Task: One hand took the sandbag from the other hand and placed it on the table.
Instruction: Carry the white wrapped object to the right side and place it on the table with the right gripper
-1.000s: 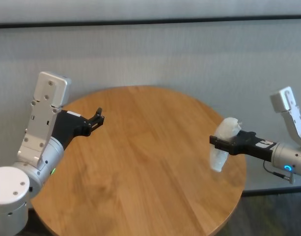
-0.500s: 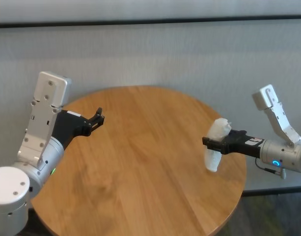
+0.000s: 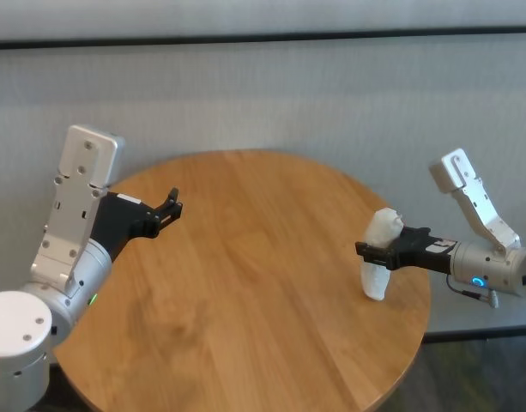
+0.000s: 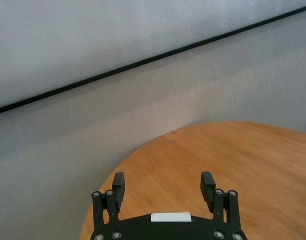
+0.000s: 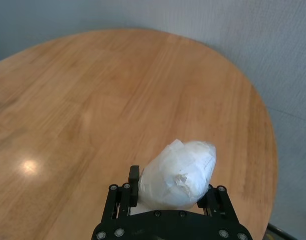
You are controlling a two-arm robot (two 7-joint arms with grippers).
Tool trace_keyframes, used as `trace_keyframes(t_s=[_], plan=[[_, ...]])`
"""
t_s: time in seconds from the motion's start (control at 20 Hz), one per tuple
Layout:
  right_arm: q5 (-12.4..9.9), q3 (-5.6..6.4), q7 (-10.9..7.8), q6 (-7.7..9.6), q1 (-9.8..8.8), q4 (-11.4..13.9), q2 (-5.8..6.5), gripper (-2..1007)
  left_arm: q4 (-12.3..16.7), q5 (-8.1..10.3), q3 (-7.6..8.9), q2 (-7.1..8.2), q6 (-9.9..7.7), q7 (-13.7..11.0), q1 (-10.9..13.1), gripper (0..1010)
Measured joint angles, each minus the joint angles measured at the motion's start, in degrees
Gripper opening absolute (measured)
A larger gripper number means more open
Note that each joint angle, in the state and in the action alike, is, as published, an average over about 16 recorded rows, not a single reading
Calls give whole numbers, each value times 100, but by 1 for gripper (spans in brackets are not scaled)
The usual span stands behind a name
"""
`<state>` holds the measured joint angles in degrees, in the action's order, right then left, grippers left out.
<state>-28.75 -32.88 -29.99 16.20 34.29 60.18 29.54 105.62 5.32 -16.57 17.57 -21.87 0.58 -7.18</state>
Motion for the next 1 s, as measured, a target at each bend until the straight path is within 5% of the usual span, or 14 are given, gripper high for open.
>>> trace_keyframes(t_s=[0.5,1.0], plan=[[212,-75,-57,-7,136,-139,-59,623,0,0,0,0,0,0,0,1000],[195,-69,-55,-17,128,-132,-57,687,0,0,0,0,0,0,0,1000]])
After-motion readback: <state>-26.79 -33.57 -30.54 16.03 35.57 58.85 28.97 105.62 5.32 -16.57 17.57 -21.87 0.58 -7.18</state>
